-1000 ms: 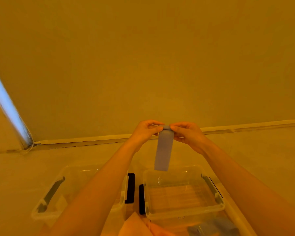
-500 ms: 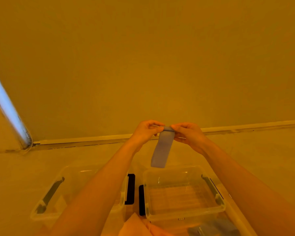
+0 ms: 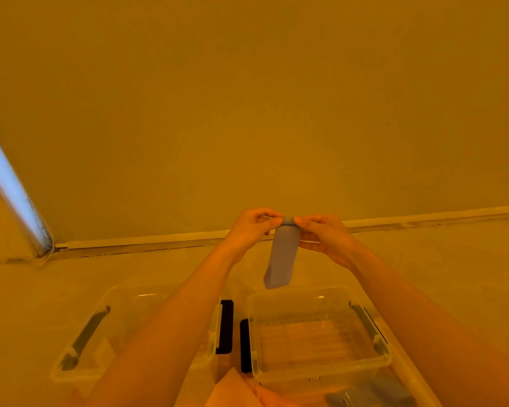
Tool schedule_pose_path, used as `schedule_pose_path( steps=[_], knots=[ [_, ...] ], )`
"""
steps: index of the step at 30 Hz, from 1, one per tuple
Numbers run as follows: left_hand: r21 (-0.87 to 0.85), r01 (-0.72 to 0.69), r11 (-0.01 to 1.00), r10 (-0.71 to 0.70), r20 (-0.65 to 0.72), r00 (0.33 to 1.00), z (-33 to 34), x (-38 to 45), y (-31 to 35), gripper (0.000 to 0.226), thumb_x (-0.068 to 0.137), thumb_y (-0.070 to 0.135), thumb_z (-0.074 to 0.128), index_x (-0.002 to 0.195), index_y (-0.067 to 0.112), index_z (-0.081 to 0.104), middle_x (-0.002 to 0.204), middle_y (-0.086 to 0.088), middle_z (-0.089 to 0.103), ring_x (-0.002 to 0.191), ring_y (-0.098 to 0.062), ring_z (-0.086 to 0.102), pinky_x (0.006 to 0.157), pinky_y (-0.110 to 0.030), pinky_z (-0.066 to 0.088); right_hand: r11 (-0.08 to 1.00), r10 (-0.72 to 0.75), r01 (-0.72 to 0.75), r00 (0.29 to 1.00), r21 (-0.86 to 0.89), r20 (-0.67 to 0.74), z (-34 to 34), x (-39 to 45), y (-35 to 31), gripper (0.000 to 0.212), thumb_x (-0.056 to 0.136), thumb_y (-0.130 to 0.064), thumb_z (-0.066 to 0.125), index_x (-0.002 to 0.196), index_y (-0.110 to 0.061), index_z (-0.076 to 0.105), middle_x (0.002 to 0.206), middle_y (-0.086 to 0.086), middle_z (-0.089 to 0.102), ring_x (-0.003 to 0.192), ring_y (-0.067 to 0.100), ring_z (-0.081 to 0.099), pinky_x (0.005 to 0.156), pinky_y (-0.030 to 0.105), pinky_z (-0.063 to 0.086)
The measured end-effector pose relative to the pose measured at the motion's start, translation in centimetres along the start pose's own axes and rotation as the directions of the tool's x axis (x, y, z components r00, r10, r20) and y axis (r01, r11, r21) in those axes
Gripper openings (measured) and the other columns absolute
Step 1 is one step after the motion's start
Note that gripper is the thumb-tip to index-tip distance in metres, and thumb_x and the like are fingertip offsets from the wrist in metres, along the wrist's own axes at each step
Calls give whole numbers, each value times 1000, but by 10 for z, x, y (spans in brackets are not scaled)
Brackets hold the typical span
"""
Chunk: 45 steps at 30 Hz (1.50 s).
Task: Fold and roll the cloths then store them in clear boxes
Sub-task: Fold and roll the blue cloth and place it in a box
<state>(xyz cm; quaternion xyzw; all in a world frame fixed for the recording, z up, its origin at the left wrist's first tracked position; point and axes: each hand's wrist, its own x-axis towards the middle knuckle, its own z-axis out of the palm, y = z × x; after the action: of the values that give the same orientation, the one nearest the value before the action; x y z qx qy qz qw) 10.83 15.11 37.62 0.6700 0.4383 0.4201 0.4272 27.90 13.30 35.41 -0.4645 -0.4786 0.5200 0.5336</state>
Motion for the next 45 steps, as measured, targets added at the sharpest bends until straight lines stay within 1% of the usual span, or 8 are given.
schedule_pose_path(
  steps=[8,12,19,25,29,34,39,45],
  knots=[
    [43,82,996,-84,39,996,-2,1,-8,15,90,29,60,100,19,65,79,0,63,61,-7,46,48,-16,32,998,-55,55,998,12,28,1,1,0,15,84,-7,65,99,-12,65,89,3,69,77,11,68,66,25,55],
    [4,72,997,-72,15,997,-2,1,-10,13,89,19,63,99,12,62,71,4,57,58,-3,49,41,-7,33,997,-60,59,998,51,24,2,3,0,23,83,2,63,104,-8,63,93,5,68,83,14,66,69,25,57],
    [20,59,998,-60,33,998,-2,-1,-7,27,86,17,67,111,10,62,77,3,59,62,-4,48,44,-8,36,999,-42,41,999,-21,-19,4,1,2,7,85,-13,66,91,-11,66,89,6,69,81,15,67,69,29,54],
    [77,99,992,-104,61,993,0,0,-9,11,92,32,57,92,23,63,69,6,59,58,-6,46,51,-20,30,997,-68,68,998,25,-1,1,-1,0,16,82,-2,65,96,-10,65,90,6,67,83,15,65,66,26,54],
    [14,60,998,-60,50,997,0,-3,-9,25,89,21,62,112,10,63,73,3,58,60,-5,48,48,-12,36,998,-45,44,999,40,7,1,-4,-1,27,83,-3,65,109,-5,61,95,8,67,87,17,65,71,27,56],
    [-28,-10,1000,11,51,999,1,-7,-2,27,89,10,61,116,10,63,76,5,58,51,9,52,45,-5,35,1000,-4,4,1000,-10,-12,1,-7,1,12,85,-14,65,96,-9,64,91,6,69,83,15,67,68,28,54],
    [23,91,996,-92,65,994,4,-8,-5,16,94,33,54,101,22,63,79,0,61,58,-7,45,51,-21,27,999,-45,45,999,10,5,-1,-9,-1,18,85,-7,64,103,-9,63,91,5,68,80,14,66,67,26,55],
    [37,45,998,-47,50,998,5,-8,-7,10,94,25,54,94,20,63,68,5,55,59,-5,45,52,-20,29,998,-46,46,999,44,-1,-2,-12,-2,21,85,-7,65,105,-8,63,95,7,68,89,19,65,75,31,55]
  ],
)
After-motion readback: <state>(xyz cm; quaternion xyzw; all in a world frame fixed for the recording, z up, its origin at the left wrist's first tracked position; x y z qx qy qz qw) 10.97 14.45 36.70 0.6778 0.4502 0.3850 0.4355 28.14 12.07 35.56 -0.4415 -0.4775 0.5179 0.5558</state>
